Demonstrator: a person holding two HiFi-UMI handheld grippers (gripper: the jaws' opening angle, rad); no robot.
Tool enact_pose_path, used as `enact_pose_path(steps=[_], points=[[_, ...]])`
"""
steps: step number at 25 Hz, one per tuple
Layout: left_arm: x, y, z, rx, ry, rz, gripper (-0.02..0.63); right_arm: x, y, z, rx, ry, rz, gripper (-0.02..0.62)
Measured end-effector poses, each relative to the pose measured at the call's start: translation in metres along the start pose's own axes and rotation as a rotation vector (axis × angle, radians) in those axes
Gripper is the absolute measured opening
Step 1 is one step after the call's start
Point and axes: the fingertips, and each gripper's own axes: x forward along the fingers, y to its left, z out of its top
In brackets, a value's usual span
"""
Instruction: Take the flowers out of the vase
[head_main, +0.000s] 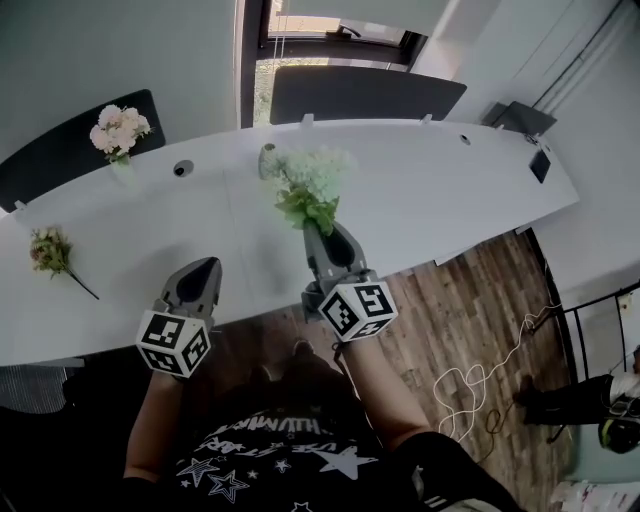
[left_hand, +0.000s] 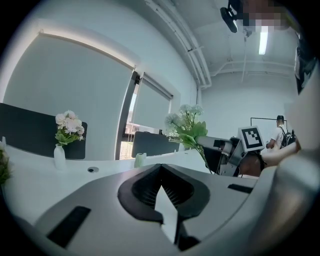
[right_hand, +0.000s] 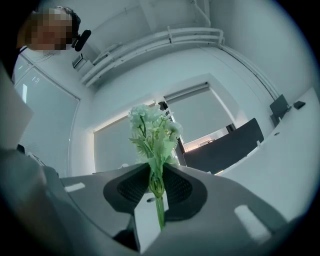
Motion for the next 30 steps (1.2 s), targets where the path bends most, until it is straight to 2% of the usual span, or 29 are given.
enact_pose_path(steps=[4, 12, 19, 30], points=[[-0.001, -0.008, 0.002, 0.006, -0.014, -0.003, 0.009, -0.012, -0.002, 0.003, 0.004, -0.006, 0.0, 0.08], [-0.004, -0.035, 0.004, -0.016, -0.031, 0.044, 0.009, -0.042, -0.008, 0.003, 0.026, 0.018, 0.044, 0.08], [-0.02, -0.092, 0.001, -0.024, -0.043, 0.074, 0.009, -0.098, -0.021, 0.012, 0.022, 0.057, 0.086, 0.08], [-0.064, -0.174, -0.029, -0.019, -0.043, 0.126, 0.009, -0.183, -0.028, 0.014, 0.036, 0.091, 0.132, 0.074]])
